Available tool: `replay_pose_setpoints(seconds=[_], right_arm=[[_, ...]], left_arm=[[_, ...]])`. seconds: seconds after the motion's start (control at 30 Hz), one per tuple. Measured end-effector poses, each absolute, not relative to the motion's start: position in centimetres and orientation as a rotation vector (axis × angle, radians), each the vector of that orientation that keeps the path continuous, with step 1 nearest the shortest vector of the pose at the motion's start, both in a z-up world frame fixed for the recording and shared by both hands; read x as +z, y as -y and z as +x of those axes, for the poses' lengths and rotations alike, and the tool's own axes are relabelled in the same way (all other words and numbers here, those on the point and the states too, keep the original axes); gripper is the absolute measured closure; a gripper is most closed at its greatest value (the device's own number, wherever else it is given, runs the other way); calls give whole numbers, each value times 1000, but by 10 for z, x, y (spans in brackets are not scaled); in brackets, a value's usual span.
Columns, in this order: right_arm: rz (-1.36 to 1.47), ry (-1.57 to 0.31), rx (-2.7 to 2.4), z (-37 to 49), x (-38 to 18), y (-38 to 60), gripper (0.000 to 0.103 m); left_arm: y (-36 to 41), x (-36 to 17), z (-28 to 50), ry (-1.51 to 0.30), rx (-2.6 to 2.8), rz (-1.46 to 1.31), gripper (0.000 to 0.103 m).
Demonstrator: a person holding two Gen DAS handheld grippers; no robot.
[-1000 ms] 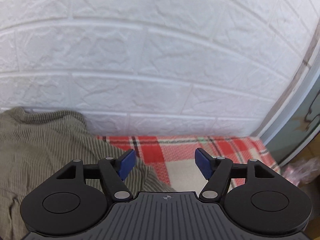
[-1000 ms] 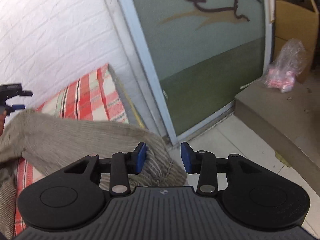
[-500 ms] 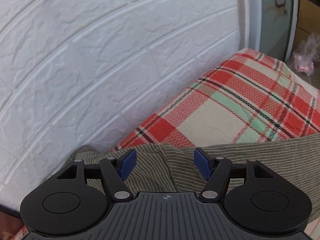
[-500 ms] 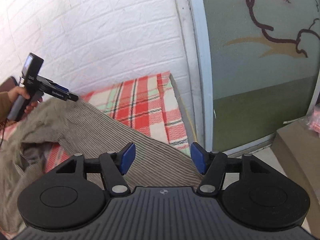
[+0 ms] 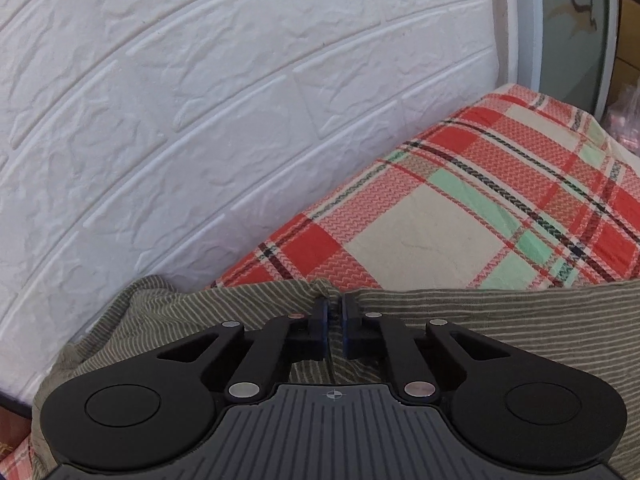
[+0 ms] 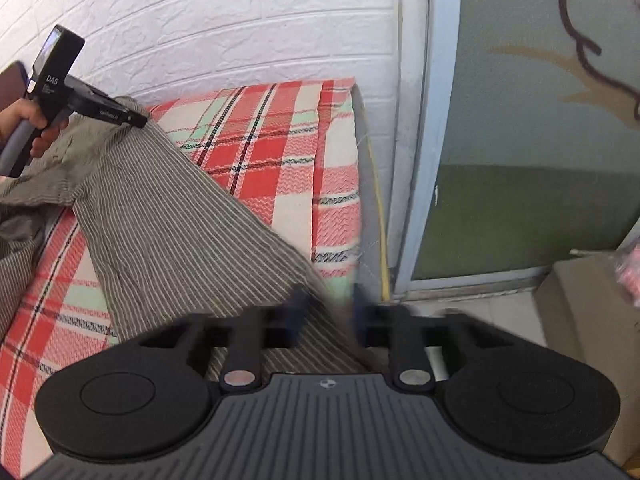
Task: Fold clothes
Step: 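Open both grippers and lay the garment on the bed, then grasp the garment body with the left gripper while the right gripper grasps another edge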
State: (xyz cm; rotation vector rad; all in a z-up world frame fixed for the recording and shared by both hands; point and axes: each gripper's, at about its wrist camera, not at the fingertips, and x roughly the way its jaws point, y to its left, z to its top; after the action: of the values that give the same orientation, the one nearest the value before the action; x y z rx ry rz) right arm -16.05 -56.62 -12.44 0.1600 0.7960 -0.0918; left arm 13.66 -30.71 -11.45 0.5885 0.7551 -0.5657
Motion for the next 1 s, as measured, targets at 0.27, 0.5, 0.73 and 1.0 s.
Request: replay_pose_setpoints(seconds=[0.27, 0.5, 0.73, 1.0], right_arm=[[179, -782, -256, -152, -127, 572, 93], [266, -512, -211, -200, -71, 537, 36], [233, -509, 182, -206, -56, 430, 24], [291, -665, 368, -179, -93, 336, 24]], left_arm=[[320, -110, 139, -749, -477, 512, 63], [255, -34, 85, -633, -605, 384, 19], [100, -3, 1, -611, -514, 272, 14], [-71, -54, -87, -735, -245, 48, 13]])
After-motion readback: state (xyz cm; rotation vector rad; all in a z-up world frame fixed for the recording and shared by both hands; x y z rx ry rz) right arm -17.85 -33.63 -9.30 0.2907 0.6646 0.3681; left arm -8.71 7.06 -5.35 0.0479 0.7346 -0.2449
